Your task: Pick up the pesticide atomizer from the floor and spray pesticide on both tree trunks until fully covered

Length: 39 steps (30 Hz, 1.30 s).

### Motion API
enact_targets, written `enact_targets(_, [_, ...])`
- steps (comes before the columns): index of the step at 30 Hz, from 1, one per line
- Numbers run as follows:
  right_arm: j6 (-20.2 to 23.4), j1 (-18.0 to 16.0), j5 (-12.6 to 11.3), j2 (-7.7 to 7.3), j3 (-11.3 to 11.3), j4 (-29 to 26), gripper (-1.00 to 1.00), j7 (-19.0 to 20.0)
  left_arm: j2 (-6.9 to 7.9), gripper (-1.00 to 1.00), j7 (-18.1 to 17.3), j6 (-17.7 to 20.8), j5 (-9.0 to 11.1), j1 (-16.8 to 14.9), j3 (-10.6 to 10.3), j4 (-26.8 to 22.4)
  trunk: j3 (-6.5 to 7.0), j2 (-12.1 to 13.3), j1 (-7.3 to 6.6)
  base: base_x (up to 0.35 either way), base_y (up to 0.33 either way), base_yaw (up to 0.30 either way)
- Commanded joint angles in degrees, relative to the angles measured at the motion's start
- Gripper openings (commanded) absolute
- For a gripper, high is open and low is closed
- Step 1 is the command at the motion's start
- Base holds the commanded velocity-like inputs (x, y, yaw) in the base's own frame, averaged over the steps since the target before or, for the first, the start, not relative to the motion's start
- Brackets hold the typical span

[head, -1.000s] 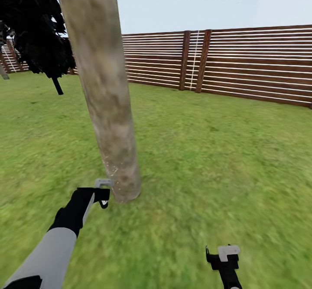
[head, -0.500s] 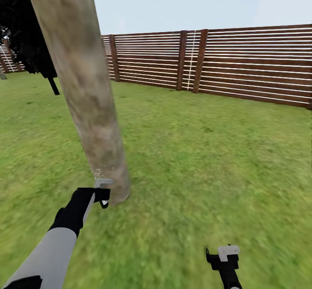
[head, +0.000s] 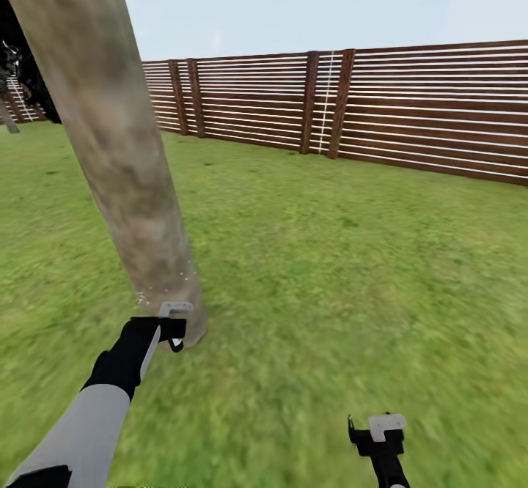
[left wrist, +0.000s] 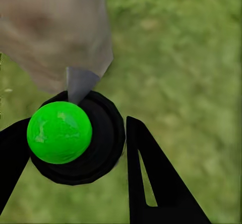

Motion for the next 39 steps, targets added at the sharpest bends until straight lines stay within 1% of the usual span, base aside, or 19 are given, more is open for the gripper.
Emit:
enact_targets(1, [0.1, 0.0, 0.5, -0.01, 0.3, 0.0, 1.00, -0.6, -0.02, -1.00, -0.5, 0.2, -0.6, 0.0, 0.2, -0.1, -0.05, 0.0, -0.01, 0.028, -0.277, 0.265])
enact_targets(12, [0.1, 0.0, 0.5, 0.04, 0.3, 0.0, 1.00, -0.6, 0.21, -1.00, -0.3, 0.3, -0.9, 0.0, 1.3, -0.2, -0.05, 0.0, -0.01, 0.002, -0.278, 0.276])
enact_targets(17, [0.1, 0.0, 0.5, 0.03, 0.3, 0.0, 1.00, -0.6, 0.07, -1.00, 6.7, 0.2, -0.7, 0.0, 2.8, 0.7, -0.05, 0.0, -0.01, 0.000, -0.278, 0.277])
enact_targets(18, [0.1, 0.0, 0.5, 0.02, 0.3, 0.0, 1.00, -0.6, -0.96, -1.00, 7.0, 0.1, -0.6, 0.0, 2.7, 2.2, -0.05, 0.0, -0.01, 0.000, -0.278, 0.277])
enact_targets(20, [0.1, 0.0, 0.5, 0.04, 0.3, 0.0, 1.00, -0.6, -4.60, -1.00, 7.6, -3.2, -0.7, 0.0, 2.6, 5.0, -0.05, 0.0, -0.01, 0.036, -0.278, 0.277])
enact_targets(21, [0.1, 0.0, 0.5, 0.05, 0.3, 0.0, 1.00, -0.6, -5.08, -1.00, 7.7, -5.1, -0.7, 0.0, 2.8, 5.6, -0.05, 0.0, -0.01, 0.081, -0.277, 0.277])
enact_targets(23, [0.1, 0.0, 0.5, 0.01, 0.3, 0.0, 1.00, -0.6, -4.65, -1.00, 7.8, -7.0, -0.7, 0.0, 3.3, 8.3, -0.05, 0.0, -0.01, 0.128, -0.261, 0.277])
enact_targets(24, [0.1, 0.0, 0.6, 0.03, 0.3, 0.0, 1.00, -0.6, -2.64, -1.00, 7.8, -7.7, -0.8, 0.0, 5.2, 10.1, -0.05, 0.0, -0.01, 0.195, -0.223, 0.277])
enact_targets(25, [0.1, 0.0, 0.6, 0.03, 0.3, 0.0, 1.00, -0.6, 2.00, -1.00, 7.8, -9.4, -0.7, 0.0, 10.2, 11.6, -0.05, 0.0, -0.01, 0.265, -0.166, 0.277])
enact_targets(26, [0.1, 0.0, 0.6, 0.04, 0.3, 0.0, 1.00, -0.6, 2.50, -1.00, 7.8, -10.5, -0.9, 0.0, 11.3, 12.0, -0.05, 0.0, -0.01, 0.279, -0.151, 0.275])
enact_targets(27, [0.1, 0.0, 0.6, 0.04, 0.3, 0.0, 1.00, -0.6, 1.62, -1.00, 7.8, -10.7, -1.0, 0.0, 11.4, 12.5, -0.05, 0.0, -0.01, 0.282, -0.148, 0.227])
enact_targets(29, [0.1, 0.0, 0.6, 0.03, 0.3, 0.0, 1.00, -0.6, -2.28, -1.00, 8.0, -11.0, -1.2, 0.0, 11.4, 13.9, -0.05, 0.0, -0.01, 0.283, -0.146, 0.087])
enact_targets(31, [0.1, 0.0, 0.6, 0.02, 0.3, 0.0, 1.00, -0.6, -3.47, -1.00, 8.1, -11.0, -1.3, 0.0, 11.3, 14.3, -0.05, 0.0, -0.01, 0.292, -0.129, 0.018])
enact_targets(33, [0.1, 0.0, 0.6, 0.00, 0.3, 0.0, 1.00, -0.6, -2.11, -1.00, 8.0, -11.0, -1.4, 1.1, 11.5, 14.7, -0.05, 0.0, -0.01, 0.322, -0.056, 0.004])
enact_targets(34, [0.1, 0.0, 0.6, -0.01, 0.3, 0.0, 1.00, -0.6, 0.51, -1.00, 8.1, -11.1, -1.4, 2.7, 11.4, 14.7, -0.05, 0.0, -0.01, 0.212, -0.011, 0.001])
enact_targets(35, [0.1, 0.0, 0.6, -0.01, 0.3, 0.0, 1.00, -0.6, 2.08, -1.00, 8.1, -11.2, -1.4, 3.3, 11.3, 14.8, -0.05, 0.0, -0.01, 0.087, -0.004, 0.000])
enact_targets(36, [0.1, 0.0, 0.6, -0.01, 0.3, 0.0, 1.00, -0.6, 2.40, -1.00, 8.1, -11.9, -1.3, 3.6, 11.3, 14.9, -0.05, 0.0, -0.01, 0.044, -0.002, 0.000])
enact_targets(38, [0.1, 0.0, 0.6, -0.01, 0.3, 0.0, 1.00, -0.6, 1.30, -1.00, 8.2, -14.5, -1.2, 3.8, 11.0, 16.1, -0.05, 0.0, -0.01, 0.017, -0.001, 0.000])
enact_targets(39, [0.1, 0.0, 0.6, -0.01, 0.3, 0.1, 1.00, -0.6, -1.32, -1.00, 8.2, -15.8, -1.3, 3.8, 9.9, 17.0, -0.05, 0.0, -0.01, 0.003, 0.000, 0.000])
